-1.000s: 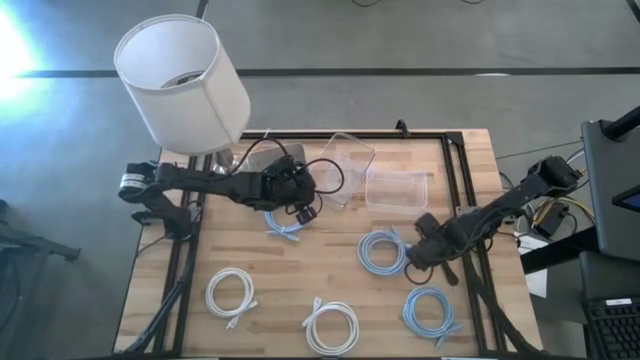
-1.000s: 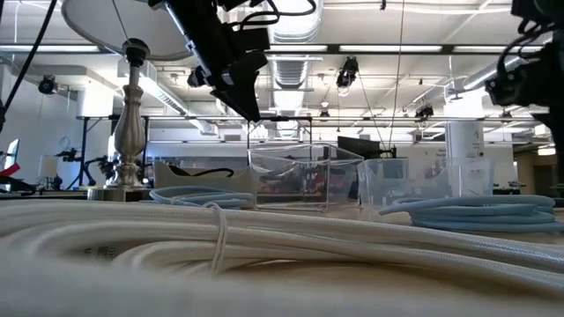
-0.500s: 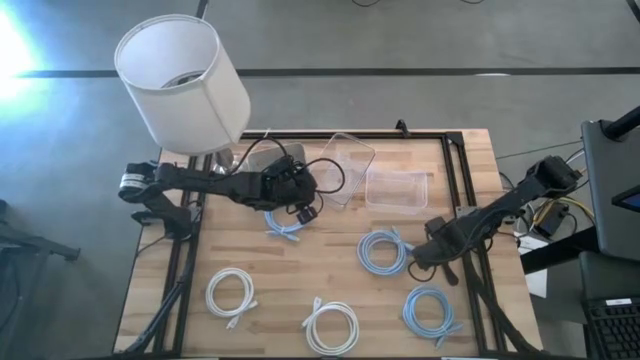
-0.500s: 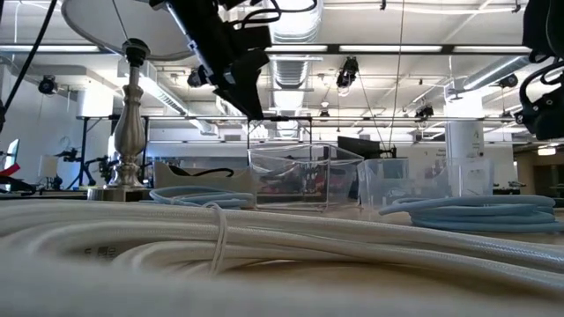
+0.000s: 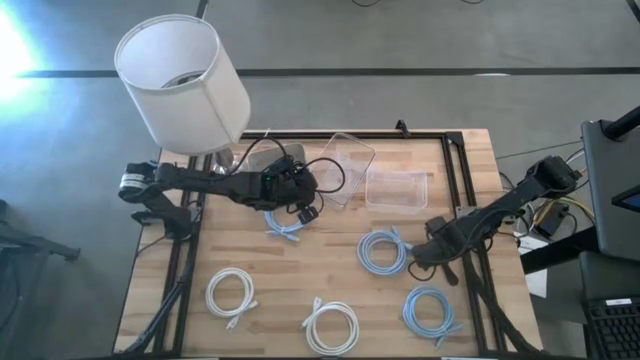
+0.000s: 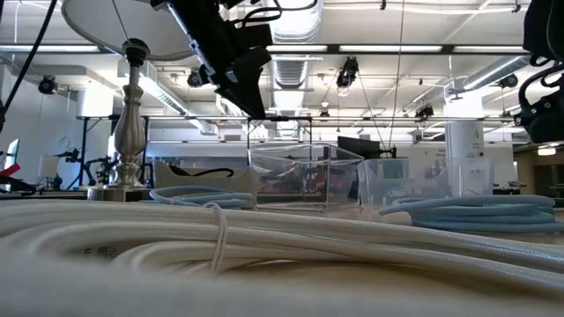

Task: Pick & Place USB Port
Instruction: Put the black USB cable into the white bin

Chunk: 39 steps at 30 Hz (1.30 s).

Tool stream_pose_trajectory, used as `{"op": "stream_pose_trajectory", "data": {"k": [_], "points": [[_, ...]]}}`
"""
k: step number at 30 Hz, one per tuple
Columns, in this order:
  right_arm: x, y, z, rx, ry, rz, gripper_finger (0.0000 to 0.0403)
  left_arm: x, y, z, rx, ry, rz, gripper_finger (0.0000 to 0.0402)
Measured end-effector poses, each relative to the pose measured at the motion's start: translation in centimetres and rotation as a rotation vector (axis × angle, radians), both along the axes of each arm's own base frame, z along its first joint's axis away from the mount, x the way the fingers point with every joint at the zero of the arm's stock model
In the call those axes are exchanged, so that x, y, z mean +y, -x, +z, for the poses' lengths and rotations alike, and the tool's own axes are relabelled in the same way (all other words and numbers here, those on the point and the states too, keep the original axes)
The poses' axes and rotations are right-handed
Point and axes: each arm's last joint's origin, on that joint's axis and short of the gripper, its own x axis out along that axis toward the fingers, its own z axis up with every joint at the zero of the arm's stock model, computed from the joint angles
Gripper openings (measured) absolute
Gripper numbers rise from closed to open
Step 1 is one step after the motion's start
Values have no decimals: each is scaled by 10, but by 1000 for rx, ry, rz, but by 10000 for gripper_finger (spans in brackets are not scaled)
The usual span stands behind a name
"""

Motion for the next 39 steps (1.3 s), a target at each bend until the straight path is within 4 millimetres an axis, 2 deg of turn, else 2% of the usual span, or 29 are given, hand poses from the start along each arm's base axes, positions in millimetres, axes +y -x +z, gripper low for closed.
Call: {"op": "stream_pose_trajectory", "data": {"k": [11,23,30,34,39], "points": [[-3,4,-15,-43,2,-2,99,0,0,0,0,0,0,140],[0,-2,-12,-97,-33,72,68,0,-1,0,2,-10,-13,140],[2,-5,-10,-129,-56,114,35,0,-1,0,1,-10,-13,140],[5,-11,-4,-173,-80,134,18,0,-1,0,1,-10,-13,140],[9,-17,6,-203,-93,143,17,0,-1,1,-4,-10,-13,140]]}}
